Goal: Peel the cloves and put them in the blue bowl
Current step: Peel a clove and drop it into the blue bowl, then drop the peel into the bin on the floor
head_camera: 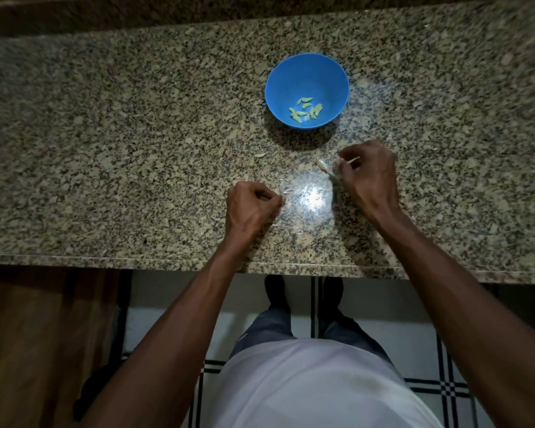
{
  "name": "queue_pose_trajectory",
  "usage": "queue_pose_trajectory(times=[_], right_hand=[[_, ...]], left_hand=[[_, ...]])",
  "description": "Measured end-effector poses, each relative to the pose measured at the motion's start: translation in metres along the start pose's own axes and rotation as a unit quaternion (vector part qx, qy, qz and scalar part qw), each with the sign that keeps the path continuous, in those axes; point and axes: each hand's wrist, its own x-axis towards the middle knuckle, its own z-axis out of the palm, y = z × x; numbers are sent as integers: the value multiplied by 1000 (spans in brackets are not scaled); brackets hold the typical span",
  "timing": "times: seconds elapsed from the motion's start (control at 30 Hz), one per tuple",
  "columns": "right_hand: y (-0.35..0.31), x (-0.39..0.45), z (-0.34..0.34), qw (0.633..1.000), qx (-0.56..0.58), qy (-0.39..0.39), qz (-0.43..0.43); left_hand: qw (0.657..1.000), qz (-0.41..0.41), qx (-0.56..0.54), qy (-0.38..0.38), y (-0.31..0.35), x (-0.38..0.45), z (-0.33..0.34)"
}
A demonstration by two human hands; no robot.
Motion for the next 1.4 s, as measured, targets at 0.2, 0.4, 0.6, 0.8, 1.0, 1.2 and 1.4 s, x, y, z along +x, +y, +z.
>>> queue_pose_trajectory(times=[0.2,0.4,0.6,0.8,1.0,1.2,1.4], right_hand=[[-41,-16,25,988,32,-125,-89],[-51,-2,66,971,-66,-190,-130],[-43,-55,50,951,-31,-284,-120],[-32,-94,15,990,17,-129,52],[-60,-125,70,993,16,-103,64],[-58,-99,59,994,39,-83,61],[-48,-83,58,971,-90,-216,-52]], left_hand=[[999,28,-12,20,1,4,-9],[995,70,63,41,-13,19,-24],[963,178,189,-66,-19,7,-14],[968,219,102,-69,-26,-18,-15],[975,160,114,-101,-26,-32,-7],[980,154,97,-80,-26,-34,-16],[955,204,160,-144,-27,-30,-17]])
